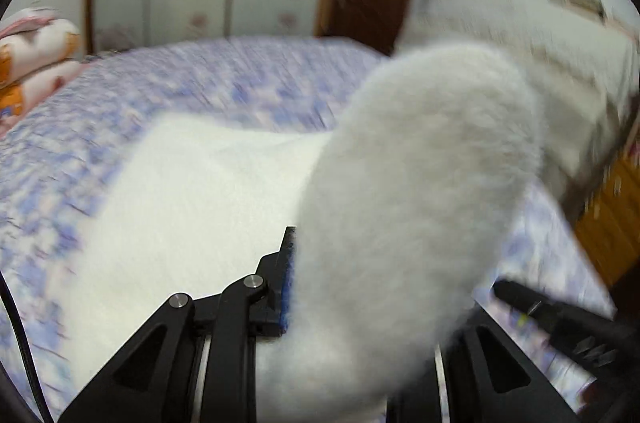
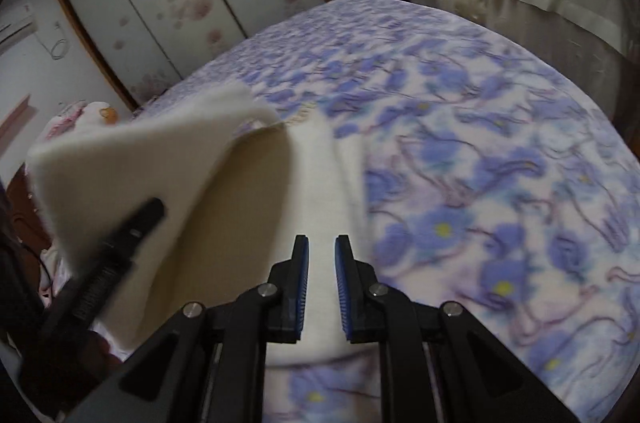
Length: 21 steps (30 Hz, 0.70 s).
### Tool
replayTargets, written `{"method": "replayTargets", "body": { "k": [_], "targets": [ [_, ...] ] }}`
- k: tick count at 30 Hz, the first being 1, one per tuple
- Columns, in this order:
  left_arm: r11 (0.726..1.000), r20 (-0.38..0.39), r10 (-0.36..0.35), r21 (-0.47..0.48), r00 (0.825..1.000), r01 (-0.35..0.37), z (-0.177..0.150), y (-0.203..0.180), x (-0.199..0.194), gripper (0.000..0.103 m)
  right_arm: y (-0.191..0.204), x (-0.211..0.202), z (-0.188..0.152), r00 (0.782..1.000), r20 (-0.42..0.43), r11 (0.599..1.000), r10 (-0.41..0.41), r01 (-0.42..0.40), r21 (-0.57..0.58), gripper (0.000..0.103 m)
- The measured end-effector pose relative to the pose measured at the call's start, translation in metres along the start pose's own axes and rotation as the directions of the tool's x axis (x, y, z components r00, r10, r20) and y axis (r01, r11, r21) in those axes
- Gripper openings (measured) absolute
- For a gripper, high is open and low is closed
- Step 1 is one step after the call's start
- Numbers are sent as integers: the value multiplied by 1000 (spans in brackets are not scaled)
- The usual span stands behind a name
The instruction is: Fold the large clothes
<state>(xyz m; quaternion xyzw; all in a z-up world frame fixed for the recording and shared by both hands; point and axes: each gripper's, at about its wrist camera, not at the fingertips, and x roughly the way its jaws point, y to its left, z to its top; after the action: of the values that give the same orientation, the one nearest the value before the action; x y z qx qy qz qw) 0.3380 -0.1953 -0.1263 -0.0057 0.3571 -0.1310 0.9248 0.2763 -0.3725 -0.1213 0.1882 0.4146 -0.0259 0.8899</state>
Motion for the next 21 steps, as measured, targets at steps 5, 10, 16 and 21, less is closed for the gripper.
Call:
{"method": "replayTargets", "body": {
  "k": [5,10,16,21],
  "targets": [
    [992,11,69,102,998,-70,-17,-25,12,21,-18,4,-14,999,-40,1000,-4,4,8,13],
    [999,19,9,31,1000,-9,0,-17,-1,21,-27,3,-18,999,-34,1000,17,-16,21,13],
    [994,-14,12,112,1000,-10,-18,-37,8,22,-32,7,-22,998,-62,999,-15,17,29,13],
    [989,-86,-122,76,989,129,-7,-31,-6,81,-38,-2,-20,996,-87,999,-33,36,30,14]
  ]
}}
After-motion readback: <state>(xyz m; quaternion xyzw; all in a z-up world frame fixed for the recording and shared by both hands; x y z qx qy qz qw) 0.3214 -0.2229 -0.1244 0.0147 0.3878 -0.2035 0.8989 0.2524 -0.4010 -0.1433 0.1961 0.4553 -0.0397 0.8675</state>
